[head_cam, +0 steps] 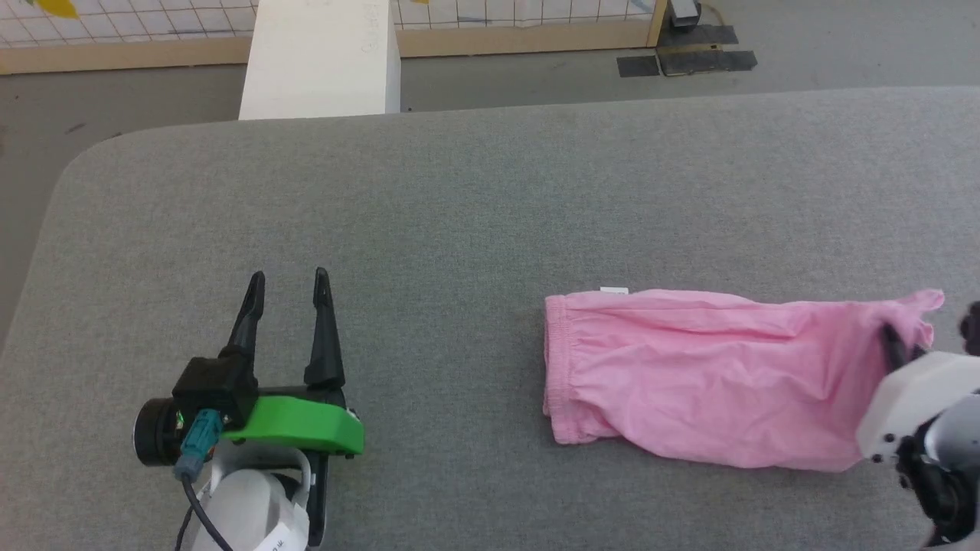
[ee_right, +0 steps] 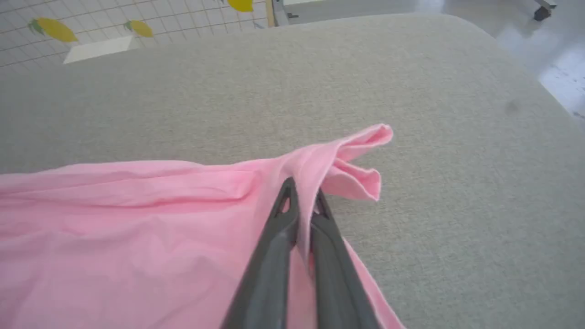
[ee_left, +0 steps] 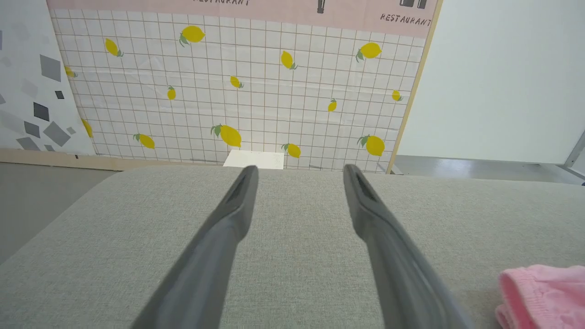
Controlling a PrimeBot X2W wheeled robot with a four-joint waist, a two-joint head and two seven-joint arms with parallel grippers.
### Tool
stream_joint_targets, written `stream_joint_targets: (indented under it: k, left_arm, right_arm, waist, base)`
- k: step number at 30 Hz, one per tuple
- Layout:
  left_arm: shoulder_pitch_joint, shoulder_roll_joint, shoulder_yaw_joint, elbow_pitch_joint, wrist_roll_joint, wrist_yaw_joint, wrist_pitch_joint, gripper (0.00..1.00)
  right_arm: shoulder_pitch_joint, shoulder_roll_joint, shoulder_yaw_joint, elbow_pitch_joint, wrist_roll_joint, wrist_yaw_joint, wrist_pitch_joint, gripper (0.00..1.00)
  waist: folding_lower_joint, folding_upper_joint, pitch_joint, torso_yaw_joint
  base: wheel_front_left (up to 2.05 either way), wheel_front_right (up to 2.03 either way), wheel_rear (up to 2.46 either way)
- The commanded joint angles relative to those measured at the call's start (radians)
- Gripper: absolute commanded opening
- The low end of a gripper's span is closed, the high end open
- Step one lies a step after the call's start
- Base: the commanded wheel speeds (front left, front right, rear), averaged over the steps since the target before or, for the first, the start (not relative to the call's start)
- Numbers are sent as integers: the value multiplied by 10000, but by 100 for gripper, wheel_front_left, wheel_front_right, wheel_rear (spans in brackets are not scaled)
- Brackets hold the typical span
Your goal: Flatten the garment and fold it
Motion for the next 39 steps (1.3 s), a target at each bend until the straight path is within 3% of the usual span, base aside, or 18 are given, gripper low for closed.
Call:
stream_joint_targets:
  k: [1, 6, 9, 14, 21, 22, 23, 28, 33, 36, 39]
  left_arm:
    - [97, -30, 13, 28, 42, -47, -43, 100]
    - [86, -31, -68, 109, -22, -38, -43, 100]
    - [26, -32, -155, 156, -67, -40, -43, 100]
    - [-106, -32, -404, 245, -180, -45, -43, 100]
    - [-169, -33, -622, 333, -336, -17, -43, 100]
    - [-171, -33, -627, 344, -339, -14, -43, 100]
    - [-166, -33, -626, 353, -345, -7, -43, 100]
    - [-91, -33, -566, 371, -341, 31, -43, 100]
    - [18, -33, -537, 392, -351, 26, -43, 100]
    - [53, -33, -521, 388, -342, 10, -43, 100]
    - [78, -33, -503, 359, -308, -2, -43, 100]
  right_arm:
    - [154, 7, 440, -445, 196, -13, 156, 0]
    - [302, 7, 2768, -1996, 137, -13, 905, 0]
    - [76, 7, 4041, -2121, -40, -13, 1277, 0]
    - [-567, 7, 5658, -1057, -104, -13, 1631, 0]
    - [-1098, 7, 6836, 921, 699, -13, 1478, 0]
    - [-1154, 7, 6950, 1051, 802, -13, 1383, 38]
    - [-1199, 7, 7085, 1169, 984, -13, 1248, 100]
    - [-1286, 7, 7335, 1128, 2097, -13, 775, 100]
    - [-1153, 7, 7152, -101, 4051, -13, -623, 100]
    - [-942, 7, 6618, -816, 4586, -13, -1772, 100]
    - [-435, 7, 5423, -1264, 4470, -13, -3062, 100]
  waist:
    - [0, 0, -10, 21]
    - [0, 0, -16, 107]
    - [0, 0, 30, 204]
    - [0, 0, 145, 493]
    - [0, 0, 282, 891]
    - [0, 0, 291, 916]
    - [0, 0, 293, 940]
    - [0, 0, 216, 902]
    - [0, 0, -13, 705]
    - [0, 0, -118, 589]
    - [0, 0, -214, 465]
  base:
    - [0, 0, 0]
    - [0, 0, 0]
    - [0, 0, 0]
    - [0, 0, 0]
    - [0, 0, 0]
    - [0, 0, 0]
    - [0, 0, 0]
    - [0, 0, 0]
    - [0, 0, 0]
    - [0, 0, 0]
    - [0, 0, 0]
